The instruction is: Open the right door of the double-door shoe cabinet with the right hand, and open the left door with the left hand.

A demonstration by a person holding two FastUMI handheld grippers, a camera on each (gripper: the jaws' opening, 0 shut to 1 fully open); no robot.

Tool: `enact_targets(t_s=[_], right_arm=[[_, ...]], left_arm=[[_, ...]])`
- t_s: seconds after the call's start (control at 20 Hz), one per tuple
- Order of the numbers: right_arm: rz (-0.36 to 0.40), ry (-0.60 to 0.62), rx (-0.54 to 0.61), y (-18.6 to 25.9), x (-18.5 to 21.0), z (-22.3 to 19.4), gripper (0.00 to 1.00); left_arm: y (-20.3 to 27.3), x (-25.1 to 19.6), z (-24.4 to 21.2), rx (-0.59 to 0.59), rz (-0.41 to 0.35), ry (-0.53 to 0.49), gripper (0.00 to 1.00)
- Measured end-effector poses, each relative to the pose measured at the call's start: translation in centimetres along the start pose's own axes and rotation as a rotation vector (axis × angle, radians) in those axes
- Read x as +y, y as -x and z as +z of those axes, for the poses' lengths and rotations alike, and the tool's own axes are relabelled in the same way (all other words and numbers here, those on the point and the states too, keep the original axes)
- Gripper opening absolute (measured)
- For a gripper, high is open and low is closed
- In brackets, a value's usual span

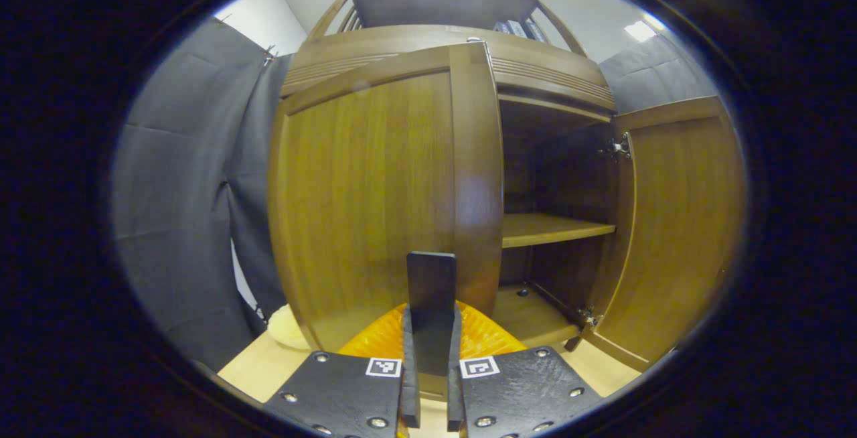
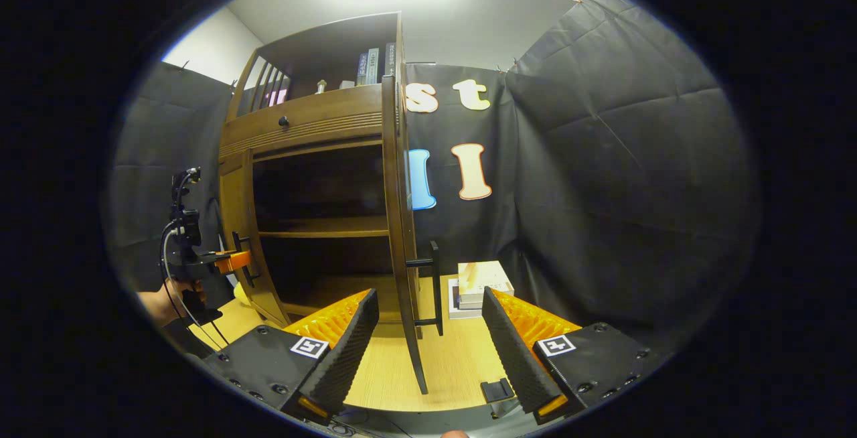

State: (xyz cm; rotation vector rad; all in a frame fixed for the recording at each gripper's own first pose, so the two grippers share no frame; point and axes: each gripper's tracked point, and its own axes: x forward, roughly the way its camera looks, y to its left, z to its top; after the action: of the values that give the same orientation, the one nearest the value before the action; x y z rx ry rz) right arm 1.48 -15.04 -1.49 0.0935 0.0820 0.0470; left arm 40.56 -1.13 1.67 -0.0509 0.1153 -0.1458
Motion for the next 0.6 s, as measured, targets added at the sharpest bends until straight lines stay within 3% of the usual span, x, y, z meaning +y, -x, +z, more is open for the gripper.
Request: enact_targets(t_s=[0.05,0.1,0.2,0.55,0.6], right_arm=[[0.021,-0.003,0.001,0.1,0.1,-0.1,0.93],[0.038,-0.001,0.003,0.2,0.3,-0.1,0.98],[0.061,0.008,0.001,0.6,0.6,-0.1,0.93],[0.124,0.014,-0.004,0.8,3.0,0.1,0.97],[0.125,0.017,-0.003,0.9,3.5,0.1,0.92]], left_arm=[[0.3,-0.1,1.0,0.002,0.013,-0.001,0.16],[0.3,-0.2,2.0,0.005,0.024,0.0,0.14],[0.2,-0.2,3.1,0.012,0.041,0.003,0.19],[1.7,-0.8,6.7,0.014,0.077,-0.001,0.19],[1.9,-1.1,7.3,0.015,0.071,-0.003,0.17]])
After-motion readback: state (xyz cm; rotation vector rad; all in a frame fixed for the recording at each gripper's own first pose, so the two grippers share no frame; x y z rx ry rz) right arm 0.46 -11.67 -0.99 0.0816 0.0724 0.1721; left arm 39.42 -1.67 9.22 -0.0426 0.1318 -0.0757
